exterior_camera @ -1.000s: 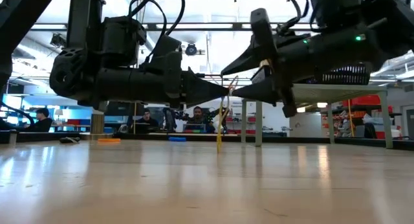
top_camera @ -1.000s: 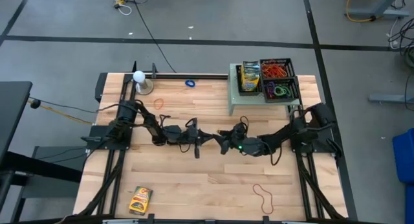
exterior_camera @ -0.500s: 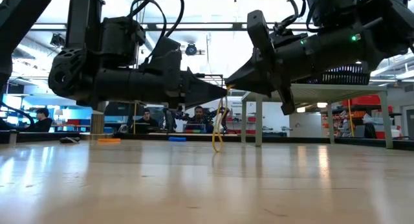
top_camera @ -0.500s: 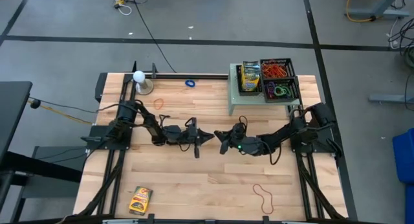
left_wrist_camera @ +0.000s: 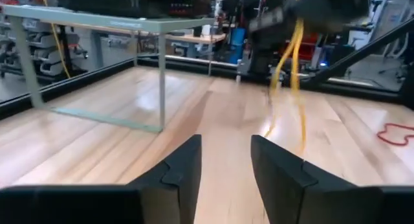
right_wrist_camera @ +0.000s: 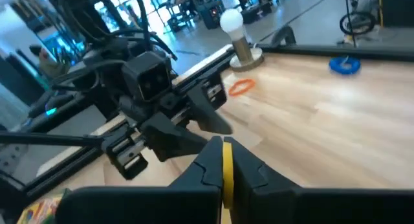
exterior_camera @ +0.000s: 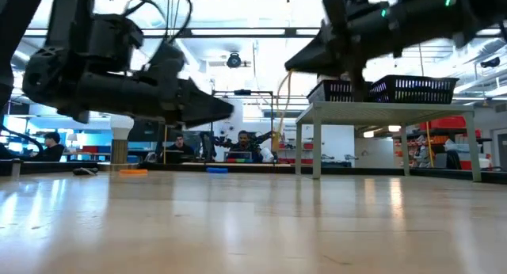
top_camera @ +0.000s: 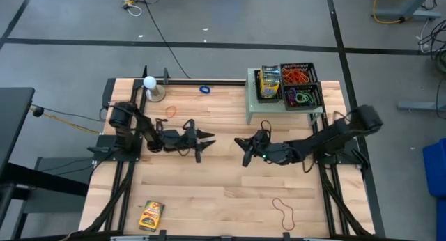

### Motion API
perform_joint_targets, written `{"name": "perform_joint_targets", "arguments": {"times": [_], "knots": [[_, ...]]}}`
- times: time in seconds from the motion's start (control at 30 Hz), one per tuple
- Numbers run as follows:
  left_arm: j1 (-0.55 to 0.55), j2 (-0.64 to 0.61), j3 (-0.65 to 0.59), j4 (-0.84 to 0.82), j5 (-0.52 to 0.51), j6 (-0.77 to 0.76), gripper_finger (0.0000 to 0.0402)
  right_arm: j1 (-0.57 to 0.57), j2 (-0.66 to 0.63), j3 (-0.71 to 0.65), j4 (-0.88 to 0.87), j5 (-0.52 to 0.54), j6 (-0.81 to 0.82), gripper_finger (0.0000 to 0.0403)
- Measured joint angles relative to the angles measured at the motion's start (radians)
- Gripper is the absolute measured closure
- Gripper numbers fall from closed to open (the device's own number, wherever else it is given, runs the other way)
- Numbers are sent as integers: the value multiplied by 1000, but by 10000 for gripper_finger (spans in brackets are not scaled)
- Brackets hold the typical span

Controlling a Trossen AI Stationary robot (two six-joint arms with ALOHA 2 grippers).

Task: Pick & Place Office Desk Supplies
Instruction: Put the yellow rubber band into the top right black bin on the shelf

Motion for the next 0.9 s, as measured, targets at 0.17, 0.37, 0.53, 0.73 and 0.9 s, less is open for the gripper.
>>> {"name": "perform_joint_targets", "arguments": {"times": [0.17,0.37,0.53,0.73,0.9], "knots": [[0,-75,-86,1,-70,7,258,8,-203,92,-358,-1,-41,399],[0,-111,-118,-2,-115,-8,266,10,-310,383,-913,45,-98,399],[0,-111,-114,-5,-107,-8,267,-14,-319,680,-1317,124,-123,400],[0,-111,-115,-6,-85,-8,267,-124,-321,943,-1572,258,-194,400],[0,-111,-115,-7,-84,-3,267,-324,-321,1059,-1686,282,-262,400]]}}
